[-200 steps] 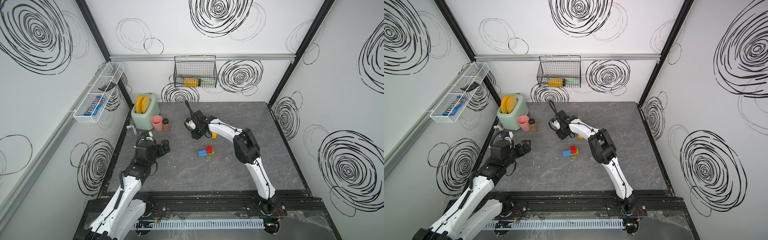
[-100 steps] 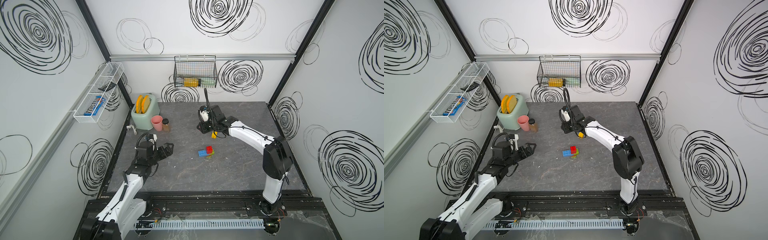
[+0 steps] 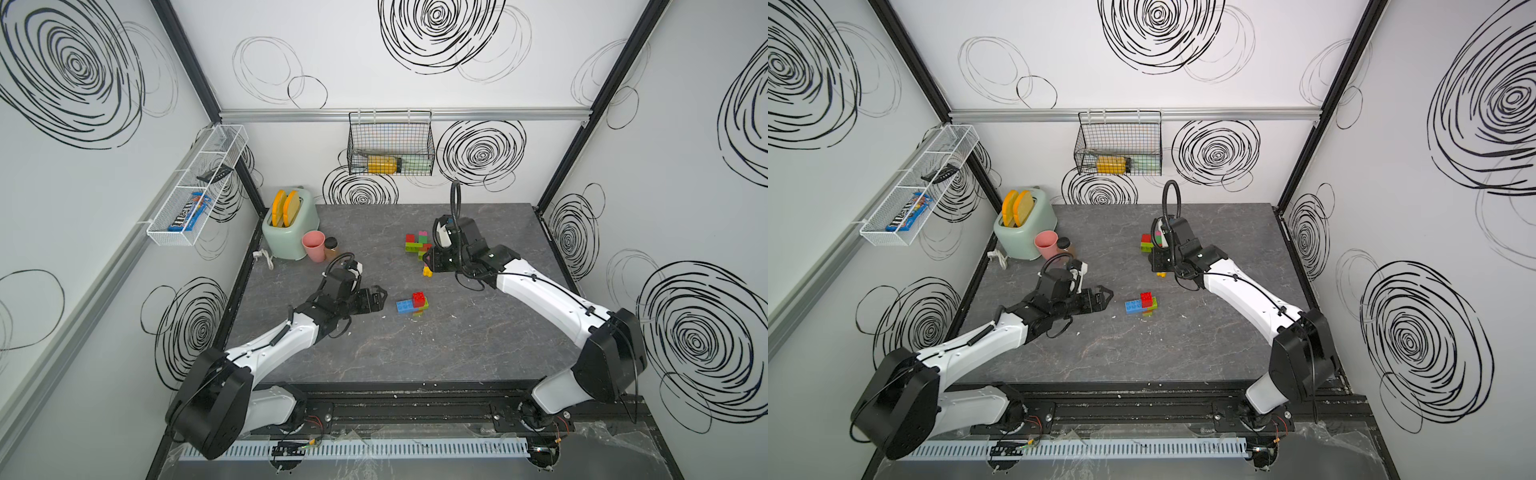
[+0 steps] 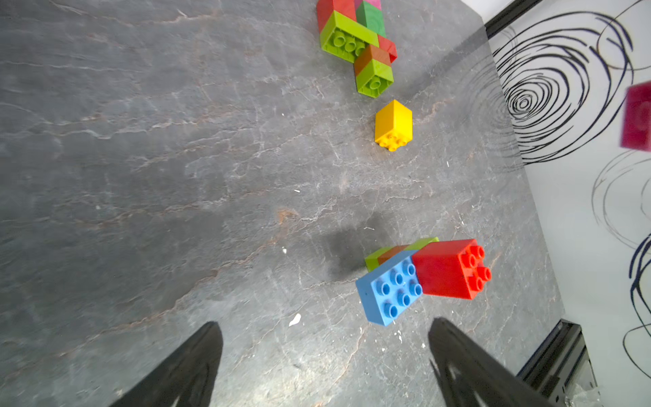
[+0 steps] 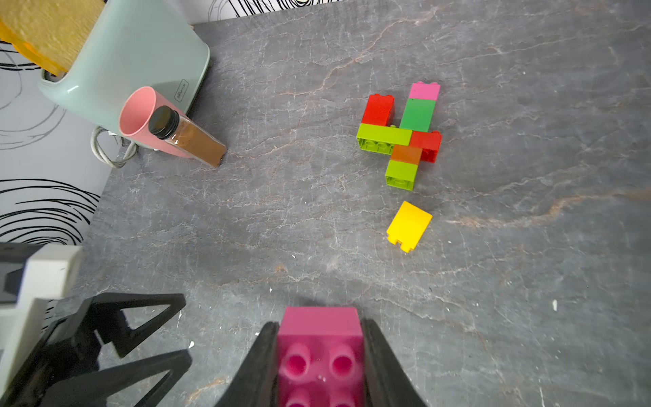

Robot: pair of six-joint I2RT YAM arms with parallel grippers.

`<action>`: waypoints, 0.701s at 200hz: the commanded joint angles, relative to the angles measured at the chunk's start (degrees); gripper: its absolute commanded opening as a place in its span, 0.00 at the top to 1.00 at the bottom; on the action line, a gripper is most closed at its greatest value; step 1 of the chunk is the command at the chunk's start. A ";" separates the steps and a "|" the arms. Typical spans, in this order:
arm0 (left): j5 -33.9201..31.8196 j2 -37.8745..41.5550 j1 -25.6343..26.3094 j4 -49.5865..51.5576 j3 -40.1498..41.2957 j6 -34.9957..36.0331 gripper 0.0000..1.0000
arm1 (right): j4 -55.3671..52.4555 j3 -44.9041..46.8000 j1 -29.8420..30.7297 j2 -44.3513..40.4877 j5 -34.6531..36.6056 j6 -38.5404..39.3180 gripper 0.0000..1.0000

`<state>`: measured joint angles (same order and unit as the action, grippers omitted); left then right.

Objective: Assemble the number 4 with lego
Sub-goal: Pick up the lego brick from the center of the board, then assemble the lego brick with the lego brick.

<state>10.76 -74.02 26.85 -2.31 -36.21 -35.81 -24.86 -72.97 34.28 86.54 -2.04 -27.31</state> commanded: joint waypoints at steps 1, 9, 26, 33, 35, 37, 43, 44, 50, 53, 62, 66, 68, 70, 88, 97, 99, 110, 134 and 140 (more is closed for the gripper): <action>-0.62 -3.31 0.95 -4.58 -2.89 -0.05 0.04 | -5.20 1.57 1.09 -1.45 -0.75 -3.50 1.00; -0.24 -4.74 1.27 -4.87 -3.69 0.00 0.04 | -5.50 1.96 1.39 -1.42 -1.29 -4.34 1.00; 0.28 -7.24 1.77 -4.51 -5.30 0.51 0.04 | -4.87 2.58 2.38 -0.74 -3.28 -5.62 1.00; 0.24 -7.93 1.85 -4.39 -5.73 0.78 0.04 | -4.97 2.53 2.92 -0.02 -3.97 -6.06 1.00; 0.16 -8.12 1.88 -4.31 -5.79 0.82 0.04 | -5.05 2.43 3.05 0.15 -4.07 -6.17 1.00; 0.14 -8.24 1.82 -4.29 -5.87 0.89 0.04 | -5.20 2.31 3.13 0.39 -4.21 -6.31 1.00; -0.18 -8.56 1.80 -4.05 -5.96 1.08 0.04 | -5.70 1.94 3.81 1.08 -4.24 -6.63 1.00; -0.24 -8.58 1.80 -4.08 -6.02 1.09 0.04 | -5.84 1.90 3.92 1.17 -4.26 -6.71 1.00; -0.69 -8.77 1.74 -3.86 -5.94 1.19 0.04 | -6.70 1.47 4.53 1.93 -3.76 -7.03 1.00; -0.86 -8.91 1.73 -3.84 -5.91 1.25 0.04 | -7.15 1.18 4.85 2.27 -3.46 -7.32 1.00; -1.36 -9.10 1.41 -3.70 -5.72 1.52 0.04 | -8.64 0.37 5.75 3.49 -2.14 -7.72 1.00; -1.54 -9.20 1.29 -3.61 -5.63 1.54 0.04 | -9.20 0.15 6.14 3.94 -1.56 -7.93 1.00; -1.67 -9.25 1.23 -3.52 -5.56 1.60 0.04 | -9.45 0.01 6.37 4.15 -1.27 -7.95 1.00; -1.72 -9.33 1.13 -3.46 -5.55 1.62 0.04 | -9.73 -0.14 6.60 4.36 -1.00 -7.98 1.00; -2.08 -9.87 0.34 -3.06 -4.91 1.71 0.04 | -11.69 -1.29 8.49 6.01 1.86 -8.08 1.00; -2.24 -10.01 -0.07 -3.08 -4.60 1.71 0.04 | -12.73 -2.19 9.40 6.65 3.82 -8.28 1.00; -2.24 -10.07 -0.16 -3.04 -4.49 1.71 0.04 | -13.06 -2.36 9.57 6.80 4.29 -8.42 1.00; -2.05 -10.18 -0.60 -3.36 -3.99 1.71 0.04 | -14.22 -3.10 10.35 7.40 6.34 -8.68 1.00; -1.26 -10.83 -1.19 -3.84 -3.52 1.63 0.04 | -15.78 -4.14 11.47 8.10 8.21 -9.17 1.00; -1.10 -11.08 -1.27 -4.04 -3.41 1.62 0.04 | -16.02 -4.28 11.57 8.28 8.27 -9.32 1.00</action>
<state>9.78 -84.03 26.20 -4.45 -40.38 -34.48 -36.88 -74.72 45.15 94.52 2.26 -34.92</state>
